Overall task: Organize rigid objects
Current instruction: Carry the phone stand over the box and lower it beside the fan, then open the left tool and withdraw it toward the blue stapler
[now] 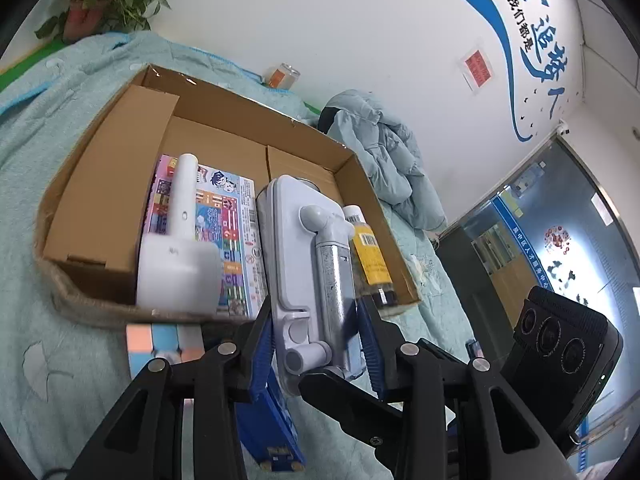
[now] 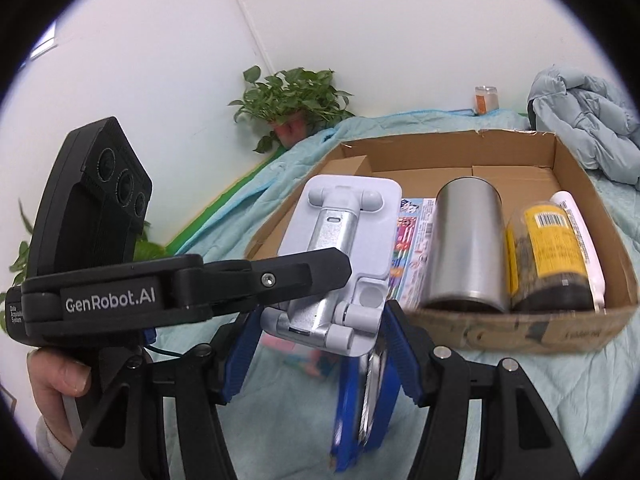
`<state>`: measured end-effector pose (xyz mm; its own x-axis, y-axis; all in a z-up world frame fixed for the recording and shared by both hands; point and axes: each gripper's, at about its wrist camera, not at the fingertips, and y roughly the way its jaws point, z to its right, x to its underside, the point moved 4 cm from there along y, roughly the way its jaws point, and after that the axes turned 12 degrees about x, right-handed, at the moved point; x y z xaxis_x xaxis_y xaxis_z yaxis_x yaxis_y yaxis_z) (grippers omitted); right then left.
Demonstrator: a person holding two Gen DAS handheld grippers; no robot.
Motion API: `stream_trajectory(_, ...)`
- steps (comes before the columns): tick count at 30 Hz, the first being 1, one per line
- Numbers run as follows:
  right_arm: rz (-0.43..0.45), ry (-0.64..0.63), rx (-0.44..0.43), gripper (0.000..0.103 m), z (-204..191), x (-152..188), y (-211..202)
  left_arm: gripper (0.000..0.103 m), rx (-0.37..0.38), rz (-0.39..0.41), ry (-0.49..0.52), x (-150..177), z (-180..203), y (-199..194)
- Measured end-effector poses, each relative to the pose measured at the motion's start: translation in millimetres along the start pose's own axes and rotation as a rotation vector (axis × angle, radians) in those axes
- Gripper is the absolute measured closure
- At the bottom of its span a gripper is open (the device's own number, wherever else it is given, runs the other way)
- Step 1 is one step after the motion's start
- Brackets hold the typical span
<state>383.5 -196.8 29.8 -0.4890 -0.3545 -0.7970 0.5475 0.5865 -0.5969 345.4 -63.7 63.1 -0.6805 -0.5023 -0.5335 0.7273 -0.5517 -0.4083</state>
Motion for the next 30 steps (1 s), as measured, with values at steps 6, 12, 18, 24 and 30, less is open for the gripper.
stream_trajectory(6, -0.048, 0.016, 0.008, 0.043, 11.2, -20.1, 29.7, 0.067, -0.022, -0.029, -0.031, -33.3, -21.0, 27.5)
stream_trajectory(12, -0.102, 0.045, 0.017, 0.043, 20.3, -24.2, 51.5, 0.066, -0.058, -0.08, -0.062, -40.6, -41.1, 49.7)
stream_trajectory(18, -0.128, 0.054, 0.087, 0.046, 24.0, -16.0, 58.0, 0.051, -0.105, -0.088, 0.005, -43.5, -35.6, 52.1)
stream_trajectory(24, -0.104, 0.046, 0.132, 0.044, 25.3, -10.8, 44.1, 0.038, -0.209, -0.041, 0.143, -37.2, -19.2, 33.6)
stream_trajectory(30, 0.047, -0.017, 0.237, 0.0, 21.3, 10.1, 2.8, 0.0, -0.429, 0.175, 0.346, -3.8, 4.2, -11.1)
